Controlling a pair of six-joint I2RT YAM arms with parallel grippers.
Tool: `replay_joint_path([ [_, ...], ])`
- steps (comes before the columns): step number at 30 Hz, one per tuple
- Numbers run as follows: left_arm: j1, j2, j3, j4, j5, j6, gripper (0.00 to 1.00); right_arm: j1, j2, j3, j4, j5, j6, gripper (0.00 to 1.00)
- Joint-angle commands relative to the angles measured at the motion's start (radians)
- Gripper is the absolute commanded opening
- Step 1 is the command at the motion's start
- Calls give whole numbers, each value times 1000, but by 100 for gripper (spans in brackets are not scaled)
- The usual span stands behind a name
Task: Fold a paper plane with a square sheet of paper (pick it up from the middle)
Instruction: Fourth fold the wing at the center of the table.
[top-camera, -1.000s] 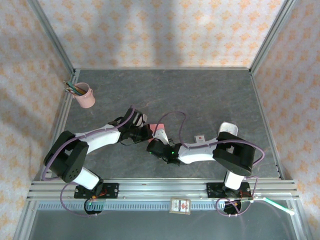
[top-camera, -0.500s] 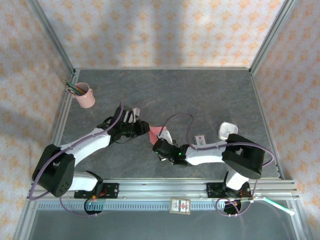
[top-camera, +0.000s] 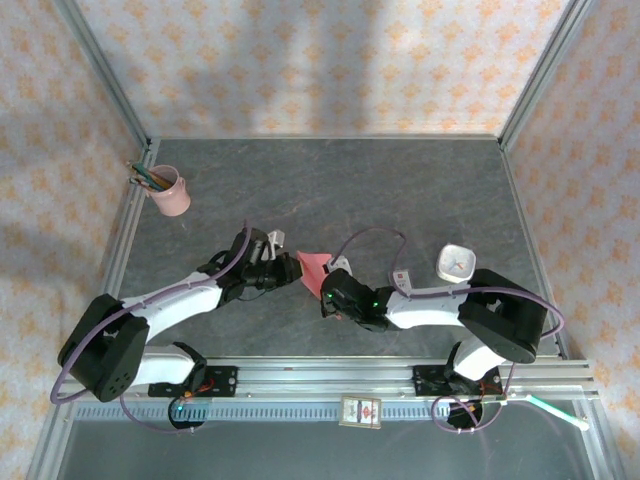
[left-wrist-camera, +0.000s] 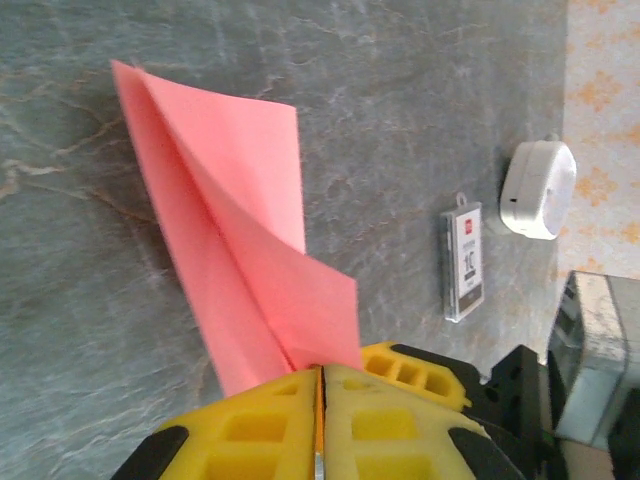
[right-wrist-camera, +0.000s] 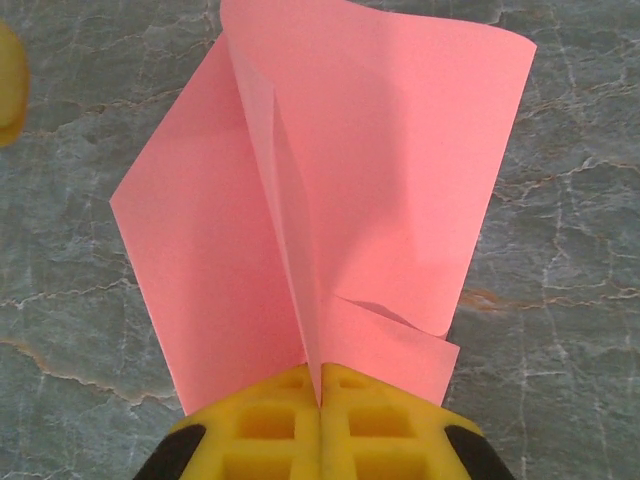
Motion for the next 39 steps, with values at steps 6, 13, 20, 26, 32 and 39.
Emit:
replay_joint_path([
  [6, -28, 81, 10, 96, 29, -30, 9, -2, 8, -42, 59, -19, 52, 0],
  [13, -44, 172, 13, 133, 42, -34, 8, -2, 16, -60, 87, -30, 83, 0],
  [20, -44, 221, 28, 125, 34, -8, 8, -3, 13, -72, 101, -39, 91, 1],
  [26, -44, 262, -2, 157, 26, -11, 7, -2, 10, -82, 131, -60, 112, 3],
  [32, -45, 263, -40, 187, 20, -23, 7, -5, 6, -96, 170, -85, 140, 5],
  [39, -45, 249, -70, 197, -4, -27, 6, -12, -2, -127, 229, -122, 189, 5],
])
